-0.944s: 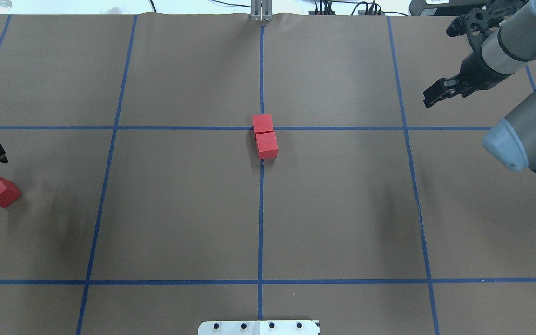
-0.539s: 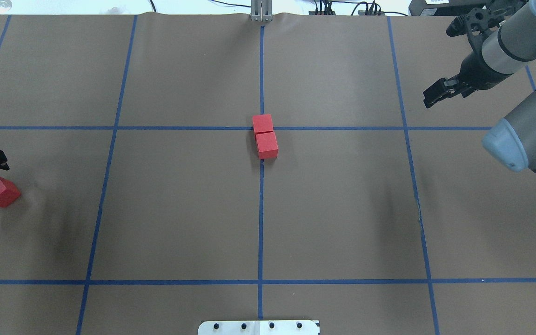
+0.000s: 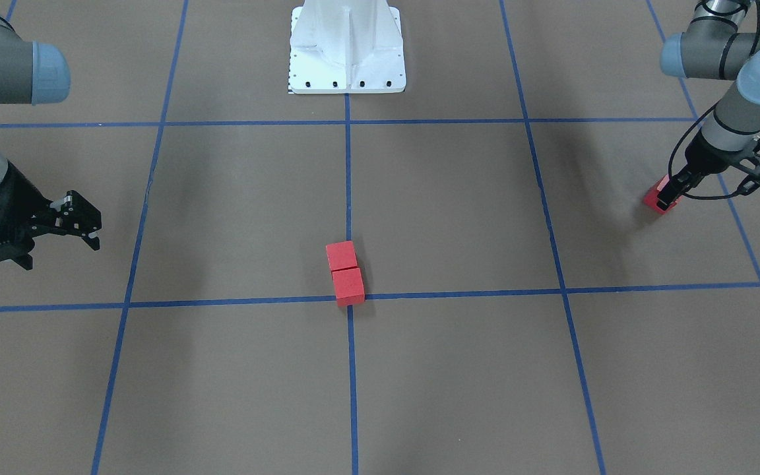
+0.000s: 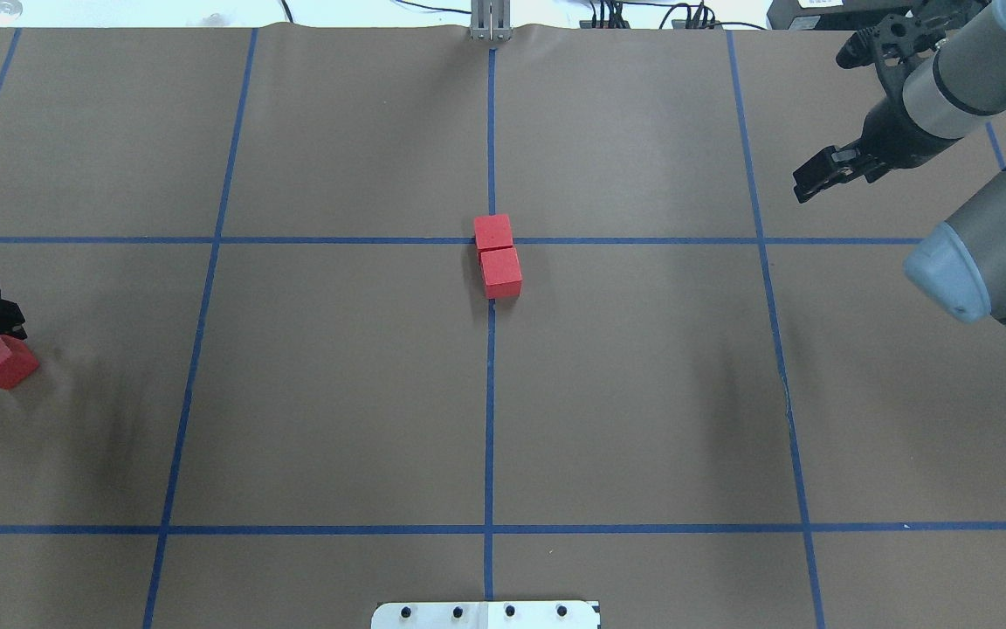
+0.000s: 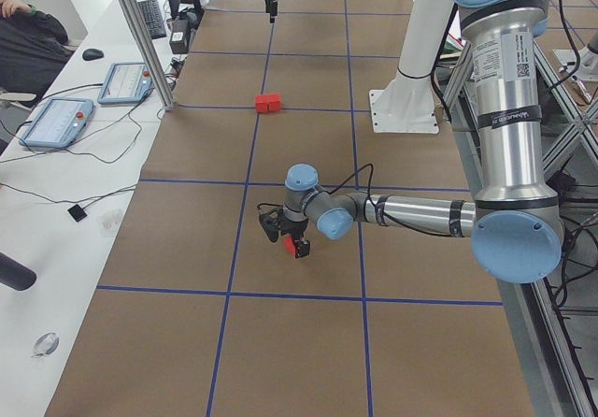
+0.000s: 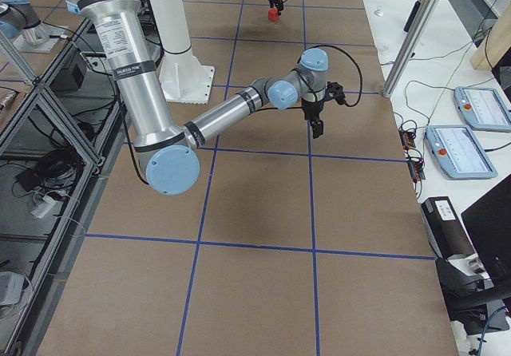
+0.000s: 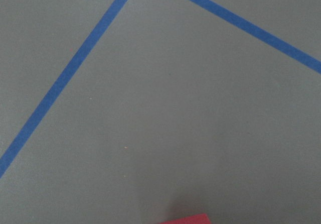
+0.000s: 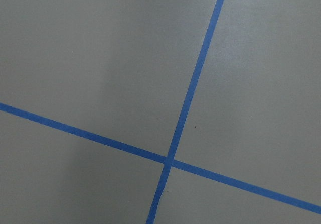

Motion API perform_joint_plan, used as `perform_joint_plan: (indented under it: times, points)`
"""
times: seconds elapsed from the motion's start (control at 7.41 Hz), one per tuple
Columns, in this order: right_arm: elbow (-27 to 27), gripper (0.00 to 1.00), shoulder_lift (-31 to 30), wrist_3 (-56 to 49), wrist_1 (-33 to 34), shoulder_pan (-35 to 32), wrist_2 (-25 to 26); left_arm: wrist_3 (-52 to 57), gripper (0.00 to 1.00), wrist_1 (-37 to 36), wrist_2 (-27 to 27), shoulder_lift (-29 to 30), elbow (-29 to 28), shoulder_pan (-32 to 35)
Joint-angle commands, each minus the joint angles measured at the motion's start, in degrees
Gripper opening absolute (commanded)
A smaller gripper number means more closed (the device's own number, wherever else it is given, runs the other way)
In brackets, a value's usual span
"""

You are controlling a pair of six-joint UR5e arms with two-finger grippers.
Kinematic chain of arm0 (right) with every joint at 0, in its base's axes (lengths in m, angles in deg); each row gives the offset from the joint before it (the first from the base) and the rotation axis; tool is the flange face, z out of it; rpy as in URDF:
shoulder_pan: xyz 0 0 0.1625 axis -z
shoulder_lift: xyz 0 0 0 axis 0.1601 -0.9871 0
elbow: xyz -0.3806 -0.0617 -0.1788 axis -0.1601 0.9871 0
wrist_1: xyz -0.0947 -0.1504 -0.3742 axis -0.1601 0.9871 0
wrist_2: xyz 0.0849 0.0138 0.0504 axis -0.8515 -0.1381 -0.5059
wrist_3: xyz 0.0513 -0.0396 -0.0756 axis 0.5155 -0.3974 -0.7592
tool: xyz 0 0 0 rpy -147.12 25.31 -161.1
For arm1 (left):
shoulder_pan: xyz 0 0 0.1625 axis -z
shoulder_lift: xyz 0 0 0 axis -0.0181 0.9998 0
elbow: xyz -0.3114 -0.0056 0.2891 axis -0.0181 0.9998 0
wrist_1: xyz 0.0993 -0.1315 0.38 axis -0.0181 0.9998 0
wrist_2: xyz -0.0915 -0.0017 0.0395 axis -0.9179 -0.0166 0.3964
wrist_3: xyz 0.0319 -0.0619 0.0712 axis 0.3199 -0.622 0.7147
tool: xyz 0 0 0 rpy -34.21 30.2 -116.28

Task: Form red blocks into L shape at center
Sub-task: 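Lower the left gripper onto the remaining red cube and grasp it, then carry the held red cube toward the two-cube pair with the left gripper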

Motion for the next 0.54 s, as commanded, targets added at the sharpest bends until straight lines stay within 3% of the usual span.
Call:
perform_joint_plan:
  times: [0.0, 0.27, 0.4]
  points:
    - [0.00, 0.99, 0.01, 0.00, 0.00, 0.01, 0.04, -0.33, 1.00, 0.05, 0.02, -0.07, -0.16, -1.19]
    - [-0.01, 0.99, 0.09, 0.00, 0.00, 0.01, 0.04, -0.25, 0.85, 0.05, 0.11, -0.07, -0.51, -1.19]
    - [-0.09, 0.99, 0.09, 0.00, 0.00, 0.01, 0.04, -0.33, 0.62, 0.13, 0.11, -0.07, -0.34, -1.19]
